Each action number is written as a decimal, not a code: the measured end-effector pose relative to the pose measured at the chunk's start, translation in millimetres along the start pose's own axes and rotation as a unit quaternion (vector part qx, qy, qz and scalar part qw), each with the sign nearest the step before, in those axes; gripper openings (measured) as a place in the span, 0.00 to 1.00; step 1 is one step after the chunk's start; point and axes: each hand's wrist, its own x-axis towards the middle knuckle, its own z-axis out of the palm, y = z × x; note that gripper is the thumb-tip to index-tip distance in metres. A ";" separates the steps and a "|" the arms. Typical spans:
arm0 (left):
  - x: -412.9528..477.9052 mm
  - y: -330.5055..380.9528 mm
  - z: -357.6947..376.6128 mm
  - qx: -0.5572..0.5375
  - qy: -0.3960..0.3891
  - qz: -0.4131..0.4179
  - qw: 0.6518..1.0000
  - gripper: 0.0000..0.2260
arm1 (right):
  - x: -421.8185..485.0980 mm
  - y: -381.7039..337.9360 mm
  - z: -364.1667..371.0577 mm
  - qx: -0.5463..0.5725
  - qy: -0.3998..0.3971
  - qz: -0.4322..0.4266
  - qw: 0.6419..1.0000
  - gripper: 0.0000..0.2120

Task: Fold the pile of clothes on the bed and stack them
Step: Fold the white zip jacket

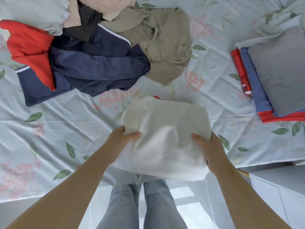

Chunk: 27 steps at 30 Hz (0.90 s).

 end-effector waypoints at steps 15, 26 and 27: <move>50.3 -36.2 8.2 0.039 0.111 -0.062 0.991 0.41 | 22.7 41.5 26.4 -0.060 0.043 0.132 0.989 0.28; 16.8 34.4 -1.3 -0.101 -0.126 0.018 0.987 0.22 | 0.7 -6.0 0.4 0.014 0.003 0.062 0.998 0.09; 15.9 45.5 2.4 -0.102 -0.122 0.030 0.987 0.24 | 1.0 -18.6 -5.1 0.014 0.008 0.050 0.999 0.09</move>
